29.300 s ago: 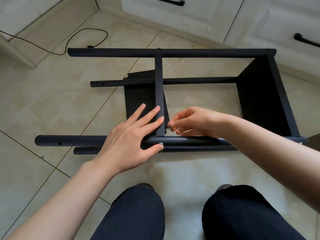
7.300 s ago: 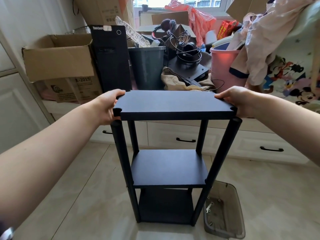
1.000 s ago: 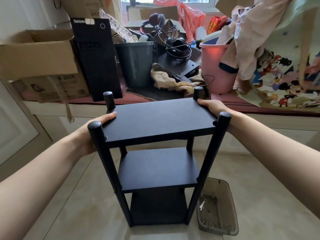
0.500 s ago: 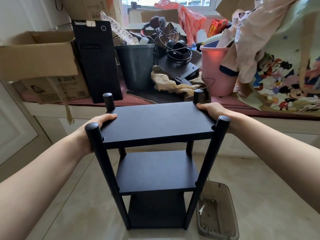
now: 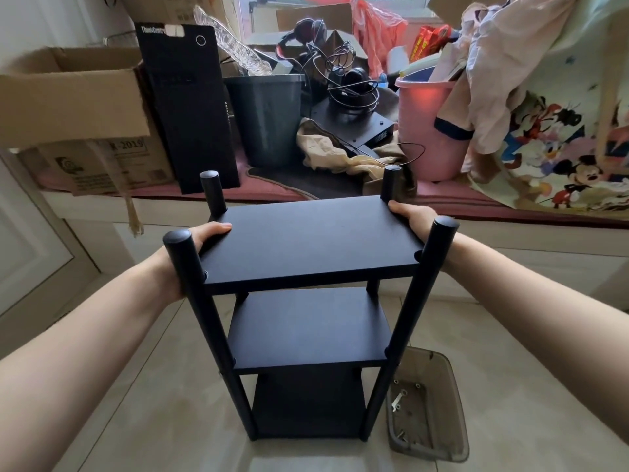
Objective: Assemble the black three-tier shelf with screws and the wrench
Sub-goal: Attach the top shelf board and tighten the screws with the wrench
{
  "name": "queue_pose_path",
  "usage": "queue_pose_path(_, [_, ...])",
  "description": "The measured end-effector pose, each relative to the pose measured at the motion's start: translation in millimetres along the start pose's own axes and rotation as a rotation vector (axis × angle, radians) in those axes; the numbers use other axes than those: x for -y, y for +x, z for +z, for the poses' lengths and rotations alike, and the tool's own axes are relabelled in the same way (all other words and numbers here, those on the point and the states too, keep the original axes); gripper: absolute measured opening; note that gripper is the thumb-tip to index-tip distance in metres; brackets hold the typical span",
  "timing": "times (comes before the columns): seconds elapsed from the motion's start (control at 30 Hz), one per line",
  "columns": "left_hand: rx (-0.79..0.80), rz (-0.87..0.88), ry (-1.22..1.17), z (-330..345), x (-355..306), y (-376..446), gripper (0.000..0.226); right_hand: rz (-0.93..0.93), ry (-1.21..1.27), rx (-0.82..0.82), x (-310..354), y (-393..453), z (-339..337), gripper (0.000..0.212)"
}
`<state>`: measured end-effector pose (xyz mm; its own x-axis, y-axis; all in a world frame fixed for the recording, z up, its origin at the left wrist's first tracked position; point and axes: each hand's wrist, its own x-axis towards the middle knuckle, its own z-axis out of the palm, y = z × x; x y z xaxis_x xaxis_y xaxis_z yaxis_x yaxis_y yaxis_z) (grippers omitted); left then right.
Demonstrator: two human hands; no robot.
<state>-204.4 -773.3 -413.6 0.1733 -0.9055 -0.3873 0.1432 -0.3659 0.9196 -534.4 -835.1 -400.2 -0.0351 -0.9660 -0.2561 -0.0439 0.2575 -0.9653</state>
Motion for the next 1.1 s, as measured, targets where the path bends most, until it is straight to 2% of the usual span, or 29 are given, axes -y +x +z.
queue_pose_path(0.2, [0.011, 0.007, -0.013, -3.1, 2.3, 4.3, 0.025, 0.018, -0.133, 0.004, 4.6, 5.2, -1.8, 0.031])
queue_pose_path(0.5, [0.033, -0.015, -0.026, -1.4, 15.0, 6.2, 0.026, 0.058, 0.063, 0.059, -14.7, 3.5, -2.6, 0.035])
queue_pose_path(0.8, [0.021, -0.021, -0.021, -1.3, 10.0, 4.1, 0.025, 0.041, -0.070, 0.003, -4.4, 7.6, -2.7, 0.031])
queue_pose_path(1.1, [0.001, -0.018, 0.000, 0.7, 5.2, 7.2, 0.023, 0.051, -0.051, -0.008, -7.2, 14.6, -4.9, 0.029])
